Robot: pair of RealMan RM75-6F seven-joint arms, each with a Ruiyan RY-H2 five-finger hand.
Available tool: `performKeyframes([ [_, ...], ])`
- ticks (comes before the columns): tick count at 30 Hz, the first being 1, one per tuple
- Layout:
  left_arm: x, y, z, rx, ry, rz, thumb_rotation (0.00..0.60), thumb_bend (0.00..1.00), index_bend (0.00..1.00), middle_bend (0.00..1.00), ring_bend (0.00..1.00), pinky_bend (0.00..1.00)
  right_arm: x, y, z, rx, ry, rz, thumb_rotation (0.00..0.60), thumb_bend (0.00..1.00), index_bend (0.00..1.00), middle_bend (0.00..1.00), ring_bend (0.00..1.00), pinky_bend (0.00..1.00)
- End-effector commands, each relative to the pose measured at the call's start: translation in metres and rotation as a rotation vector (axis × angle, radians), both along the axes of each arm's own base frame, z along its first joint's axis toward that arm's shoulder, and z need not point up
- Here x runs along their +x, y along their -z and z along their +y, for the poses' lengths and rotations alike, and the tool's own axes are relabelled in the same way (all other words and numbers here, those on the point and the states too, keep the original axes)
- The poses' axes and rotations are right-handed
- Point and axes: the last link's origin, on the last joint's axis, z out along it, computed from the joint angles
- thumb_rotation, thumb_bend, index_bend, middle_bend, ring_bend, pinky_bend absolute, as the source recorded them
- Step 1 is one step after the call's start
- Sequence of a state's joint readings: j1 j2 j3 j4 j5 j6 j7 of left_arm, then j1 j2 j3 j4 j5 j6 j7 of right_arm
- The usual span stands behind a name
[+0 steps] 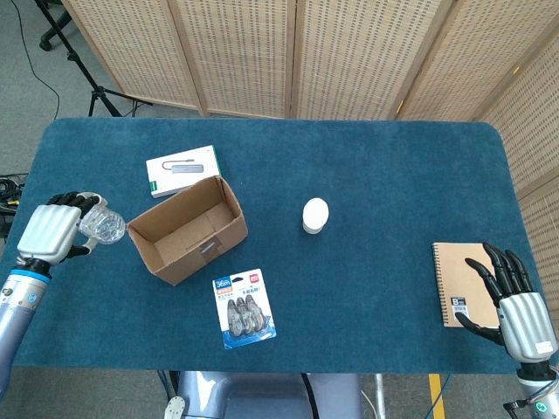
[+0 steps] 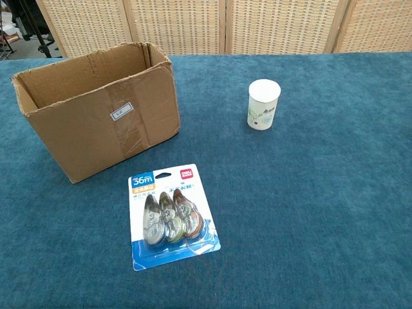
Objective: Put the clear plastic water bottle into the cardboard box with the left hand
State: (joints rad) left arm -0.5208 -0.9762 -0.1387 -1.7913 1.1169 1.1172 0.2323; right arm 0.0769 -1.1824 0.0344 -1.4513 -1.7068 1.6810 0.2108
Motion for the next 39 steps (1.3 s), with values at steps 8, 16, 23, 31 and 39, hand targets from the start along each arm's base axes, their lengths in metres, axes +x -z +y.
performKeyframes([
  [8,0.045,0.007,0.006,0.062,0.123,-0.108,0.600,0.78,0.72,0.56,0.41,0.46,-0.001,0.000,-0.001,0.002,0.003,-0.004,0.600,0.14,0.15,0.00,0.00,0.00],
  [16,0.085,0.019,0.001,0.052,0.219,-0.204,0.600,0.78,0.72,0.56,0.41,0.47,-0.001,-0.001,-0.002,0.005,0.003,-0.008,0.600,0.14,0.15,0.00,0.00,0.00],
  [23,0.117,0.043,-0.007,0.024,0.301,-0.248,0.600,0.78,0.72,0.56,0.41,0.47,-0.002,-0.002,-0.003,0.007,0.005,-0.017,0.600,0.13,0.15,0.00,0.00,0.00],
  [31,0.134,0.069,-0.011,-0.010,0.345,-0.287,0.600,0.78,0.72,0.56,0.41,0.47,-0.003,-0.003,-0.003,0.006,0.005,-0.024,0.600,0.14,0.15,0.00,0.00,0.00],
  [39,0.138,0.093,-0.016,-0.064,0.346,-0.302,0.600,0.74,0.72,0.56,0.40,0.46,-0.004,-0.005,-0.003,0.004,0.005,-0.032,0.600,0.13,0.15,0.00,0.00,0.00],
])
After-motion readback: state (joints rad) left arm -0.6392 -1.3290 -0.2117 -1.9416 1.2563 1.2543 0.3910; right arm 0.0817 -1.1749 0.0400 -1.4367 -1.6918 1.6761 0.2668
